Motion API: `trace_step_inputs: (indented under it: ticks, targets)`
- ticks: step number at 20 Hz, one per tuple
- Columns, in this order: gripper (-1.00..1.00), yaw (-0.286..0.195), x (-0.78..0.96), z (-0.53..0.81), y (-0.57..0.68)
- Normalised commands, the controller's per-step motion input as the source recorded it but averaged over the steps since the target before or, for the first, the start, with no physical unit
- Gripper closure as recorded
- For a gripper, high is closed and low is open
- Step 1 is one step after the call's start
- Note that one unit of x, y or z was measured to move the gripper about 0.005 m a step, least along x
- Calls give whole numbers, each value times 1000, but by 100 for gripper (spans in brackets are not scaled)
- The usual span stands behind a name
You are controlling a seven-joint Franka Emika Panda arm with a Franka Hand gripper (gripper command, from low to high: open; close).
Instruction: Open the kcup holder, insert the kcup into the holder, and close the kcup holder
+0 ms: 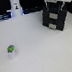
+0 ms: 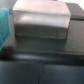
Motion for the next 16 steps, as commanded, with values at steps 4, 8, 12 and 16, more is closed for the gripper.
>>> trace_step_inputs:
  ticks: [4,8,12,16]
  targets:
    - [-100,-60,-283,-513,7]
    - [100,-56,-252,-295,7]
    - [100,-10,-87,-65,7]
    - [100,-1,8,-13,-7]
